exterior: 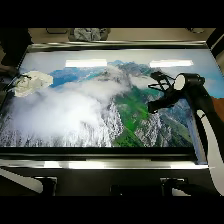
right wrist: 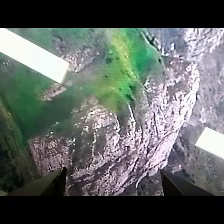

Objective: Fold the shirts.

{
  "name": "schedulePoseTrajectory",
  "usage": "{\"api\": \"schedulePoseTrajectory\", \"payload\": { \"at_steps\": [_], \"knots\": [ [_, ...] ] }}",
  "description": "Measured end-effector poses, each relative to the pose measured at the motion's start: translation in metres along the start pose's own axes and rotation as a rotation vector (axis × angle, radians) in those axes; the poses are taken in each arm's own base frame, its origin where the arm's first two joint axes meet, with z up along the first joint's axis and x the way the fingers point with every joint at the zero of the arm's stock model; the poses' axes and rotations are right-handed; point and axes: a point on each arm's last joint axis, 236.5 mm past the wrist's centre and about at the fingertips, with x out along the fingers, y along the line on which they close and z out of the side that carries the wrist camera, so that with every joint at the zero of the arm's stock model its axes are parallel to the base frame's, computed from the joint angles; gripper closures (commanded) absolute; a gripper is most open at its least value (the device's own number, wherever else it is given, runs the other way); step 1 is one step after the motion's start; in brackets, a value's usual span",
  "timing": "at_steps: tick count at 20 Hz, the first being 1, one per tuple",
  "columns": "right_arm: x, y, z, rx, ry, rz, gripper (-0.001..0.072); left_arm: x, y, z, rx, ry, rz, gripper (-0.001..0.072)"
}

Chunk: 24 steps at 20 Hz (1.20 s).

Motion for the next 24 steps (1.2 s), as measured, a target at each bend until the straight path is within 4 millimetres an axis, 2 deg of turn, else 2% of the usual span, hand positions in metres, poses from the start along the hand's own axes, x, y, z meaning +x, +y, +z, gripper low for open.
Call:
{"api": "schedulePoseTrajectory", "payload": {
  "at_steps": [3,5,9,13,14,15,16,17,19,21,22,24],
  "knots": [
    [0.000,0.009,0.002,0.020,-0.006,0.039,0.0042,0.038,0.048,0.000,-0.187,0.068,-0.061,-0.0013],
    [0.000,0.015,0.003,0.031,-0.011,0.063,0.0041,0.058,0.063,0.002,-0.245,0.076,-0.108,-0.0013],
    [-0.001,0.025,0.005,0.047,-0.019,0.104,0.0042,0.092,0.067,0.010,-0.300,0.040,-0.199,-0.0013],
    [-0.003,0.034,0.006,0.057,-0.020,0.145,0.0041,0.118,0.059,0.014,-0.338,0.009,-0.279,-0.0005],
    [-0.003,0.037,0.006,0.059,-0.019,0.157,0.0042,0.122,0.058,0.015,-0.346,0.001,-0.292,0.0180],
    [-0.003,0.039,0.004,0.060,-0.014,0.165,0.0041,0.125,0.057,0.016,-0.353,-0.006,-0.301,0.0500],
    [-0.004,0.041,0.003,0.061,-0.006,0.173,0.0042,0.128,0.057,0.016,-0.357,-0.008,-0.304,0.0678],
    [-0.004,0.042,0.001,0.061,0.000,0.180,0.0041,0.129,0.057,0.016,-0.361,-0.011,-0.311,0.0679],
    [-0.004,0.044,-0.001,0.060,0.012,0.186,0.0042,0.125,0.050,0.020,-0.376,-0.016,-0.339,0.0680],
    [-0.004,0.042,-0.002,0.058,0.015,0.178,0.0042,0.104,0.026,0.028,-0.339,-0.034,-0.399,0.0680],
    [-0.003,0.040,-0.001,0.057,0.008,0.170,0.0042,0.086,0.007,0.033,-0.297,-0.055,-0.441,0.0680],
    [-0.003,0.031,0.010,0.034,-0.041,0.133,0.0042,0.031,-0.043,0.044,-0.166,-0.117,-0.534,0.0680]
  ]
}}
